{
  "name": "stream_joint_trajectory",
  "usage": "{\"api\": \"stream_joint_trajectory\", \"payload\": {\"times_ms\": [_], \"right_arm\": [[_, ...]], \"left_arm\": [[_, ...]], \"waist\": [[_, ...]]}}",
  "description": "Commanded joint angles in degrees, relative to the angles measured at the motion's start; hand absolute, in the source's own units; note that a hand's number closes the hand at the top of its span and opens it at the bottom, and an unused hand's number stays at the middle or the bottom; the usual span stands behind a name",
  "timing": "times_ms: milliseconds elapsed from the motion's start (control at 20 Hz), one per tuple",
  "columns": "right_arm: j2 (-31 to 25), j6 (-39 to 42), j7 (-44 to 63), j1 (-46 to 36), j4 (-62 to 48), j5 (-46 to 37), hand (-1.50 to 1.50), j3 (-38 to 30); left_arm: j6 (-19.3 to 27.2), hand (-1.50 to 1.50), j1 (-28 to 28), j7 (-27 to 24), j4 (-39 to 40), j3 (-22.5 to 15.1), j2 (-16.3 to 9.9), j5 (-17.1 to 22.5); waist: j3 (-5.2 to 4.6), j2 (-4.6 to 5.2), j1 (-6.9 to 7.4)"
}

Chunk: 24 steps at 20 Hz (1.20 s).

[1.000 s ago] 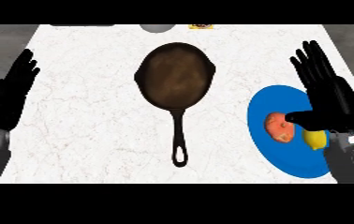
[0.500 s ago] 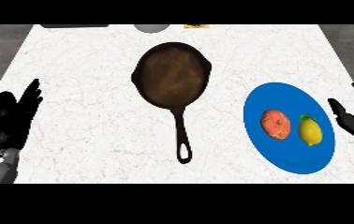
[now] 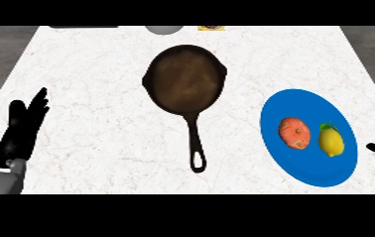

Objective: Pick the lemon from the plate and place it in the pan

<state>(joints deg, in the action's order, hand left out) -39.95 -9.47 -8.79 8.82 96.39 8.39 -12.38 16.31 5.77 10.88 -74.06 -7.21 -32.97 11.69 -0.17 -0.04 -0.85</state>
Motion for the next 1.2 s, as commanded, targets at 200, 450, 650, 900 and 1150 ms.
{"api": "stream_joint_trajectory", "payload": {"times_ms": [200,450,650,900,1150], "right_arm": [[-17.9,7.0,24.4,0.1,6.3,-12.3,-1.50,6.3],[-23.9,16.1,37.6,-6.1,6.8,-13.6,-1.50,12.1],[-21.4,19.7,47.5,-12.8,7.6,-17.3,-1.50,20.9],[-16.7,25.7,55.4,-16.5,8.5,-19.4,-1.50,27.2],[-7.3,25.9,55.7,-19.2,3.4,-27.2,-1.50,29.1]], "left_arm": [[-1.9,0.00,1.9,1.4,0.2,0.2,-0.6,0.1],[-2.4,0.00,2.5,0.5,0.4,-0.6,0.5,-1.0],[-2.2,0.00,2.2,0.2,0.6,-0.3,1.2,-1.7],[-2.1,0.00,2.6,4.7,-2.7,0.0,1.4,-2.1],[-2.1,0.00,1.4,2.9,-1.7,2.8,2.7,-4.4]], "waist": [[-0.16,0.28,1.84],[0.01,0.45,2.96],[0.07,0.40,3.20],[0.14,0.08,1.94],[0.17,0.04,1.27]]}}
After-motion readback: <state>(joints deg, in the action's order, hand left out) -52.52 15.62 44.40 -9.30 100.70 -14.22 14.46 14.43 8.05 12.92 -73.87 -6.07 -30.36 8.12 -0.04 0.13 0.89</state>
